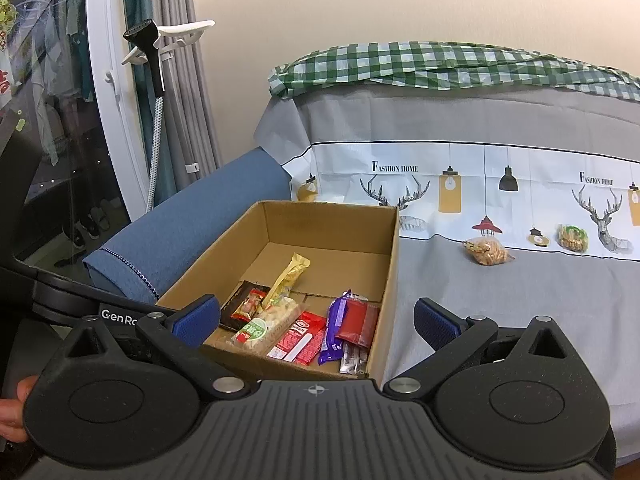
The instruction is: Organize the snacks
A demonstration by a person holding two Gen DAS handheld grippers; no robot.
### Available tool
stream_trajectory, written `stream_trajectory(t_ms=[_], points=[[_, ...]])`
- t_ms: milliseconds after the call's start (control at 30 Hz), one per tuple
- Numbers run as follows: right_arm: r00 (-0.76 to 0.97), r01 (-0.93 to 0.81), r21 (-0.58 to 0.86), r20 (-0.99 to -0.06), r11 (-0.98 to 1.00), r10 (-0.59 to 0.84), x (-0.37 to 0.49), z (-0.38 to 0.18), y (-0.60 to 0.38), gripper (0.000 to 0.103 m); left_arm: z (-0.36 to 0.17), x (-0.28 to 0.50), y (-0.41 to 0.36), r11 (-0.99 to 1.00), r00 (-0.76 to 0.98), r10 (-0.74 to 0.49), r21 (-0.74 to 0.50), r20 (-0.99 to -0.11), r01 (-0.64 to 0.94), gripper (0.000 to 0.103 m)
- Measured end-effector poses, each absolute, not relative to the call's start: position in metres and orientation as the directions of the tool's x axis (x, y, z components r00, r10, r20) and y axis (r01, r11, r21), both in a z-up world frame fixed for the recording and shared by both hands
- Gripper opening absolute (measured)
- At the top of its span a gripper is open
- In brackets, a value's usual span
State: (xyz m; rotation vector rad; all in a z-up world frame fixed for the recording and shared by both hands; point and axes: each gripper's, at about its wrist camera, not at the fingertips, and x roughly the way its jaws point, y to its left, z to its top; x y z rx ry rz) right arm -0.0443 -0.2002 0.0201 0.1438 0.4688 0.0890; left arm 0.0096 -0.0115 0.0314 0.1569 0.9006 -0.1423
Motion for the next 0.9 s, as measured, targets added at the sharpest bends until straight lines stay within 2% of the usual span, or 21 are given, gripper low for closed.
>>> stream_trajectory(t_ms=[433,900], points=[[0.878,-0.050,0.173,-0.461,0.984,0.125,-0.039,0.014,-0.202,0.102,0.025,0.014,-0.015,0.978,0.596,-0.043,0.088,-0.802,0.190,0.103],[0.863,-0.024,0.238,-0.485,0.971,0.140,-0.029,-0.004,-0.219,0.102,0.007,0.025,-0.038,0.959,0.554,0.003,0.160,-0.832,0.236,0.103]])
